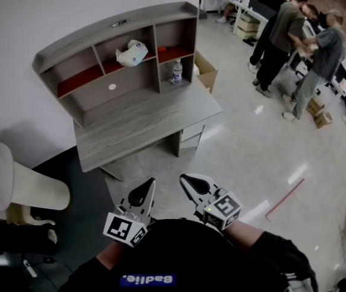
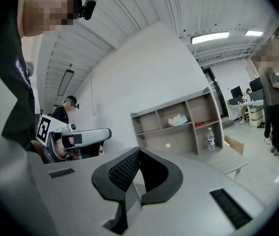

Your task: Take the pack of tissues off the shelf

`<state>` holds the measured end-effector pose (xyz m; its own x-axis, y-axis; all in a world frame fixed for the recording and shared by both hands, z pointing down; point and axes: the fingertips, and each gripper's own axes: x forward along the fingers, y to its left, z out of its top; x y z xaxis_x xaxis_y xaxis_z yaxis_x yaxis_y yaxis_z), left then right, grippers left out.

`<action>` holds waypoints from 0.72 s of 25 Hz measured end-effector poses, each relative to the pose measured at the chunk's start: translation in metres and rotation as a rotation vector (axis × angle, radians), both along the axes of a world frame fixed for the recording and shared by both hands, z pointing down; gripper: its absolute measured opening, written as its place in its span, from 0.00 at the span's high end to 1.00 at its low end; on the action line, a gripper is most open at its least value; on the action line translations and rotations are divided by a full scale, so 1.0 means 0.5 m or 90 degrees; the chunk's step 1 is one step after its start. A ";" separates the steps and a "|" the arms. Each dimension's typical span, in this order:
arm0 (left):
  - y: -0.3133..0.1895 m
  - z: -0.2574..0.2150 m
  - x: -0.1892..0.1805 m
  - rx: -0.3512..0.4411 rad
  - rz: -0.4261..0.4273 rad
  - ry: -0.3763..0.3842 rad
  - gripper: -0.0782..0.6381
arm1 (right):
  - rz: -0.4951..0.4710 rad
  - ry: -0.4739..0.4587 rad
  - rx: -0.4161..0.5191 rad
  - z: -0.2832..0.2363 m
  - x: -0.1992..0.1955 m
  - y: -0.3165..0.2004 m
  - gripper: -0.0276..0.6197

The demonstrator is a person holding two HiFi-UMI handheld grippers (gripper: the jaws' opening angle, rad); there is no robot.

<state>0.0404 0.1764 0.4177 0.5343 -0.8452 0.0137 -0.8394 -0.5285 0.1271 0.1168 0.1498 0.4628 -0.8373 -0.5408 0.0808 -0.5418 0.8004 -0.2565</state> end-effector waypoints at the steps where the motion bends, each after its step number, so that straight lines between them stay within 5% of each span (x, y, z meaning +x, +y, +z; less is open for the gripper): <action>1: -0.003 0.001 -0.001 0.000 -0.008 -0.002 0.89 | -0.003 0.000 -0.002 0.005 0.005 -0.004 0.91; 18: -0.161 0.031 -0.087 -0.020 -0.014 -0.014 0.89 | 0.038 0.018 0.001 0.009 -0.040 -0.155 0.91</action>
<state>-0.0029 0.0958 0.4330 0.5142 -0.8561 0.0518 -0.8538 -0.5053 0.1253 0.0969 0.0724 0.4675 -0.8008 -0.5900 0.1029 -0.5957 0.7669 -0.2387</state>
